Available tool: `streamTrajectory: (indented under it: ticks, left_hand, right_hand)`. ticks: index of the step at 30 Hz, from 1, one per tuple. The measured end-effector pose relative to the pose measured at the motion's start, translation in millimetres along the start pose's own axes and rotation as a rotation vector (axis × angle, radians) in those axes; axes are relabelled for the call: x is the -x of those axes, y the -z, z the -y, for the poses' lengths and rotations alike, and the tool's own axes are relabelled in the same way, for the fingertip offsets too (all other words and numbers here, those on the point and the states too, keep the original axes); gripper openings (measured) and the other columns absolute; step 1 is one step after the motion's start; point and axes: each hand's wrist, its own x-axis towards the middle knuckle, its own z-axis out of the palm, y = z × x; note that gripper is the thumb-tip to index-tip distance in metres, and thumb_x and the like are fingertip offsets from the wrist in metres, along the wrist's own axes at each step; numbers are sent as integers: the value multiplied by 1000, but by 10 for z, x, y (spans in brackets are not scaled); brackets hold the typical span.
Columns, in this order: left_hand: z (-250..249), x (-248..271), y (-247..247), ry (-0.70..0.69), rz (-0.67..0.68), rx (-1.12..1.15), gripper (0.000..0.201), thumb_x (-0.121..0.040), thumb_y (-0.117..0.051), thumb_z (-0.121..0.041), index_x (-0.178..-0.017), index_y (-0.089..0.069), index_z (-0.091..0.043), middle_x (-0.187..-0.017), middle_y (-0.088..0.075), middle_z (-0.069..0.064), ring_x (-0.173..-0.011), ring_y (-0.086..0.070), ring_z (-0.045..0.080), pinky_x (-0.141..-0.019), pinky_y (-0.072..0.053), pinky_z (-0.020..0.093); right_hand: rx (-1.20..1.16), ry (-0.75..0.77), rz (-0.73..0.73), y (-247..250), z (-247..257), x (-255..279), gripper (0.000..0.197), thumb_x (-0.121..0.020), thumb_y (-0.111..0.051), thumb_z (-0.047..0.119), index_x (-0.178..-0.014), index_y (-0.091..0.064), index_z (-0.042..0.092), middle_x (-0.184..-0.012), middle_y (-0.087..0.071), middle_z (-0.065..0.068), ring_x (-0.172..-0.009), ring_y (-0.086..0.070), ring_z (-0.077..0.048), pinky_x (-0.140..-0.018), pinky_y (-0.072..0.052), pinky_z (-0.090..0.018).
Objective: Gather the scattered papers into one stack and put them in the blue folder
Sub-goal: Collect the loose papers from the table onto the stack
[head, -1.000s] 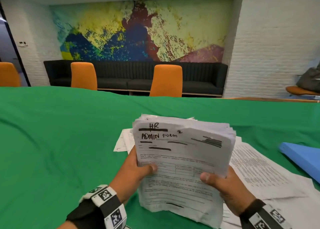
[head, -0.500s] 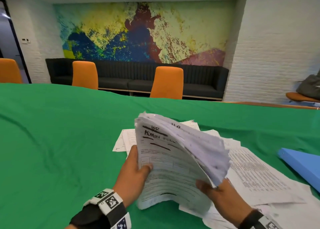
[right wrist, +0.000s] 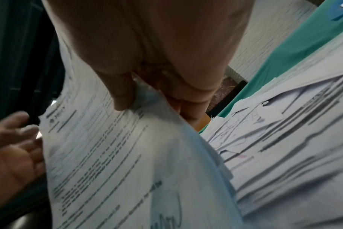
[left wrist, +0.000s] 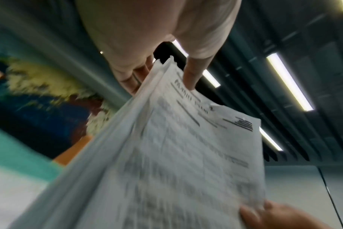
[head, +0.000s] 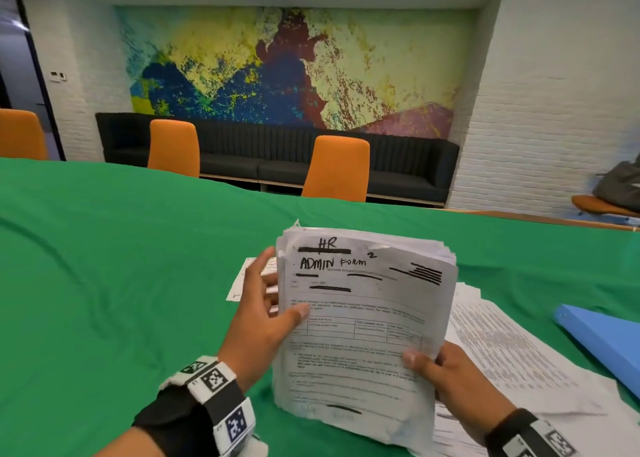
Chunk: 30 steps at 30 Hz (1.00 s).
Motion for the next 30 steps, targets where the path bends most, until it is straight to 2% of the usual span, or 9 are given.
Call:
streamTrajectory:
  ticks: [3,7,10,14,18,23,26,28,30]
  left_hand:
    - [-143,-171,53,-209,-37,-186,107,-84,-75,-7,-145,-8,-65,-135,-47,-8,-107,-64,14,-81,-59,35]
    - [-288,-316,72,-365,-20,-404,82,-89,-66,-4,-137,-35,-62,-123,-49,-7,-104,-56,3,-84,-56,20]
    - [-239,-318,58,-329,22,-381,60,-92,-62,-5,-127,-54,-53,-115,-52,-8,-100,-60,9,-88,-59,32]
    - [-196,-311,95,-325,37,-384,64,-93,-65,-15,-140,-41,-50,-126,-51,-11,-113,-56,4,-96,-53,31]
    - [-137,-325,142,-222,22,-342,83,-90,-70,-23,-150,-20,-50,-141,-46,-10,-120,-55,8,-96,-48,32]
    - [114,-277,24,201,183,-135,106,-77,-83,-33,-156,-13,-39,-139,-52,-2,-126,-55,18,-105,-46,39]
    - [304,-226,-109,272,197,-46,68,-80,-77,-27,-137,-41,-37,-122,-69,-2,-107,-70,22,-96,-55,50]
    - [309,-193,-231,213,128,-154,40,-90,-62,-19,-119,-46,-41,-116,-70,-8,-102,-71,18,-90,-59,44]
    - [246,-149,-367,117,58,-234,33,-97,-49,-13,-118,-41,-37,-114,-67,-7,-98,-69,13,-81,-61,30]
  right_hand:
    - [4,12,3,4,-15,5,24,-101,-56,18,-121,-68,16,-114,-80,-1,-105,-76,-23,-100,-56,-51]
    - [-12,18,2,-1,-48,9,23,-98,-61,10,-119,-69,15,-114,-79,-1,-105,-76,-22,-102,-55,-51]
    - [-24,10,9,-27,-85,22,29,-94,-66,5,-121,-68,16,-116,-79,-3,-106,-76,-26,-101,-55,-54]
    - [-39,96,-166,1,-130,9,26,-93,-67,5,-113,-76,19,-111,-80,-4,-106,-75,-27,-103,-53,-57]
    - [-106,82,-230,78,-163,-13,28,-90,-69,9,-101,-78,33,-109,-80,-5,-105,-73,-32,-98,-54,-57]
    - [-270,20,-174,31,-186,-40,39,-84,-66,-2,-121,-69,11,-113,-79,-12,-107,-74,-35,-100,-52,-54]
    - [-203,-11,-157,40,-179,-94,35,-90,-65,-2,-119,-72,17,-113,-79,-10,-105,-75,-34,-103,-51,-55]
    - [-18,-6,-236,-27,-130,-103,25,-90,-72,10,-109,-77,26,-105,-80,-3,-98,-75,-28,-102,-51,-51]
    - [79,2,-298,-135,-42,-90,21,-92,-73,17,-111,-73,25,-101,-75,3,-97,-70,-22,-101,-48,-45]
